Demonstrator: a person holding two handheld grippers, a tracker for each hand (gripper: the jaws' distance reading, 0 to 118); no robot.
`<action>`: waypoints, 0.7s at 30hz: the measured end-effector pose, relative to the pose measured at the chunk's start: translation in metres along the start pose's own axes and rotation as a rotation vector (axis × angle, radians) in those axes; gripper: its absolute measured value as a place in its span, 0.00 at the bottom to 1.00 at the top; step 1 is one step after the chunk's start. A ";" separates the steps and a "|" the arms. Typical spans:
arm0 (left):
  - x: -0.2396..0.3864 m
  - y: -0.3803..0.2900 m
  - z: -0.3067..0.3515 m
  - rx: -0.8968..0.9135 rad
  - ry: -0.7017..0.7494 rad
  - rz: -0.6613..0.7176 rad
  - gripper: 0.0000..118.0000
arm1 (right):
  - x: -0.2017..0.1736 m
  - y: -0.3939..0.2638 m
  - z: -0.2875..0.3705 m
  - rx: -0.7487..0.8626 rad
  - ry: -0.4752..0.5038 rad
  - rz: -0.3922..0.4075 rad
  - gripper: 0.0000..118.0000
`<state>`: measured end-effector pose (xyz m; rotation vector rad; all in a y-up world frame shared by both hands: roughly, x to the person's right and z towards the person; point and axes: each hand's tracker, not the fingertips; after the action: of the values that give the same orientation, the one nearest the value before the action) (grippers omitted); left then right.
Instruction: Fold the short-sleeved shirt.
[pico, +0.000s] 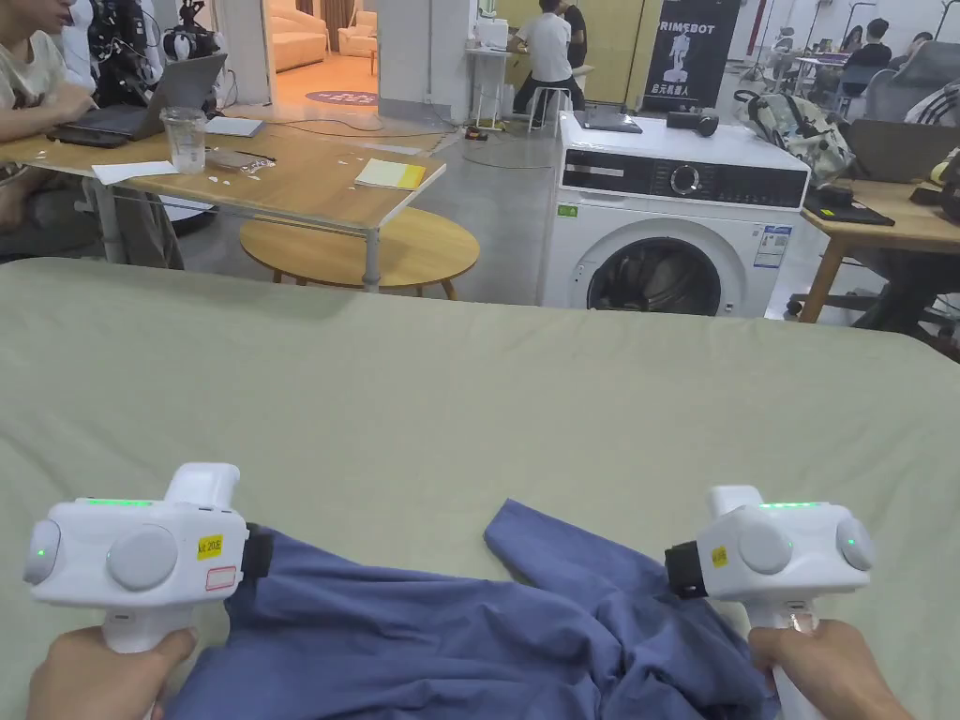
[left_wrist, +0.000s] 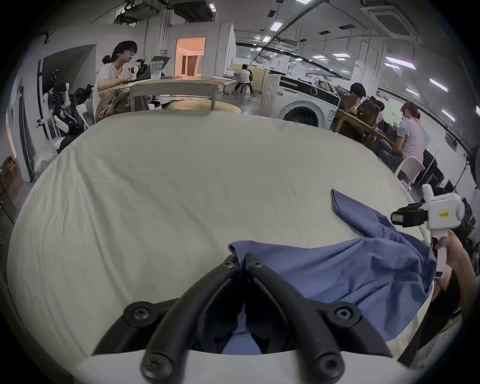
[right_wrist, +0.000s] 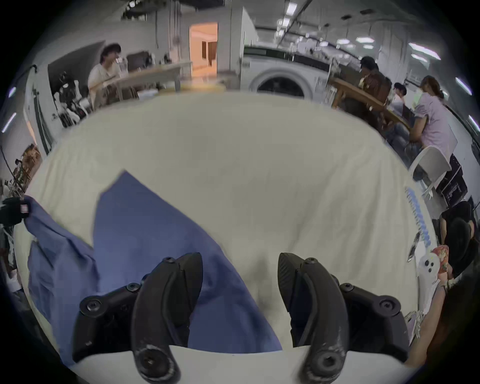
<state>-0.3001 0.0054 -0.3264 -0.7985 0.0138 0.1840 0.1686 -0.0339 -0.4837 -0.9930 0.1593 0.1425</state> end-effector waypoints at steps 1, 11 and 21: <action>-0.002 -0.002 -0.005 -0.014 0.003 0.001 0.00 | 0.000 -0.003 -0.010 -0.030 0.028 -0.009 0.52; -0.006 0.004 -0.008 -0.025 0.011 0.011 0.00 | 0.007 -0.011 0.015 0.087 0.058 -0.060 0.00; -0.022 0.069 0.058 0.137 0.032 0.025 0.00 | 0.038 0.020 0.131 0.414 -0.095 -0.049 0.00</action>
<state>-0.3370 0.0903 -0.3334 -0.6646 0.0657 0.1922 0.2112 0.0888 -0.4380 -0.5755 0.0721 0.1059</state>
